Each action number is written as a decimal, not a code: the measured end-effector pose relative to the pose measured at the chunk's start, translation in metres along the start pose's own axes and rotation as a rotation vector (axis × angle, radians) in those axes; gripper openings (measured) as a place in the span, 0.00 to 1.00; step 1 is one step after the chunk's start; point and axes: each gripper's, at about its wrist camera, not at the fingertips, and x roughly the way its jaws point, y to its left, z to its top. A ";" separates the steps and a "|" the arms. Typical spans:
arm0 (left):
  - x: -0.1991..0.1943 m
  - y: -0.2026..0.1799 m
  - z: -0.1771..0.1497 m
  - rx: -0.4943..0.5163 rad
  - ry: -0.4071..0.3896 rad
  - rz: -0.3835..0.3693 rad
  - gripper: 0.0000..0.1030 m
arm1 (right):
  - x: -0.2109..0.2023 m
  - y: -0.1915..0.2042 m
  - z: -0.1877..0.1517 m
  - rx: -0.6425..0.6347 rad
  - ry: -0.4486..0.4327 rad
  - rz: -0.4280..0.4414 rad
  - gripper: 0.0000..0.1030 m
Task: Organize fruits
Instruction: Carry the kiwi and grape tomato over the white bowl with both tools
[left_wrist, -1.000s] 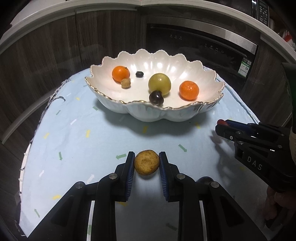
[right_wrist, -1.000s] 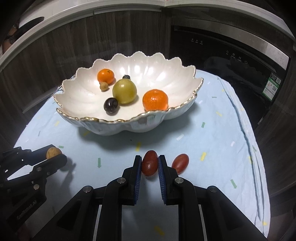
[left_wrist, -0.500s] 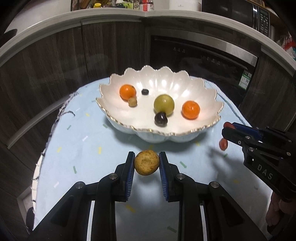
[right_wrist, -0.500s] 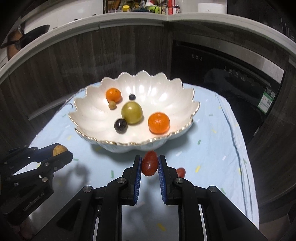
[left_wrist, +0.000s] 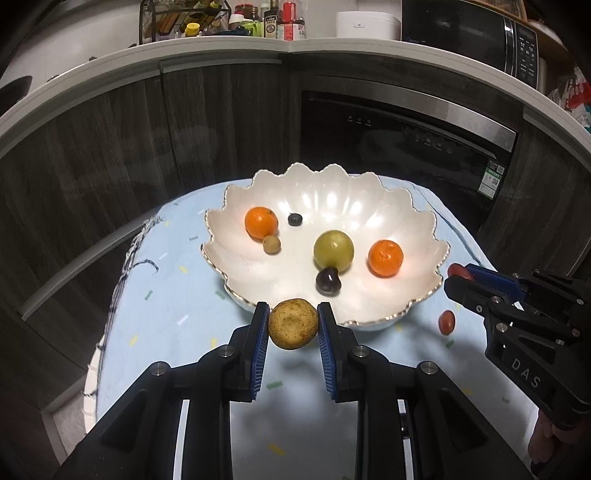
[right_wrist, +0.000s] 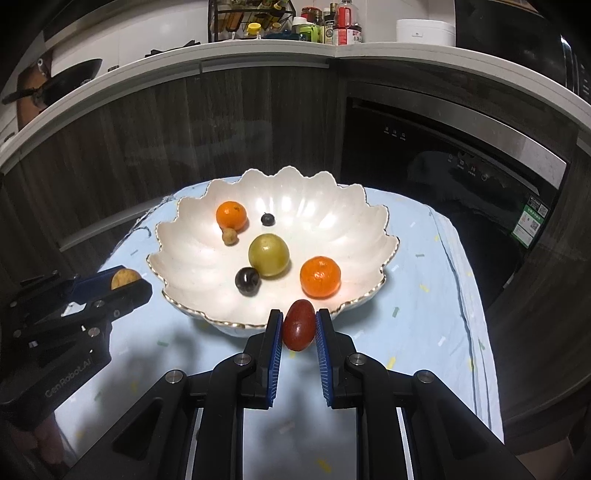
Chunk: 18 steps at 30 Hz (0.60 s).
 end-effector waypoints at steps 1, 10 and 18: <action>0.000 0.000 0.002 -0.001 0.000 0.000 0.26 | -0.001 0.001 0.001 -0.001 -0.001 0.000 0.19; 0.005 0.009 0.016 -0.007 -0.009 -0.006 0.26 | -0.001 0.005 0.015 -0.010 -0.021 -0.001 0.19; 0.012 0.015 0.029 0.002 -0.025 -0.004 0.26 | 0.004 0.011 0.024 -0.018 -0.023 0.002 0.19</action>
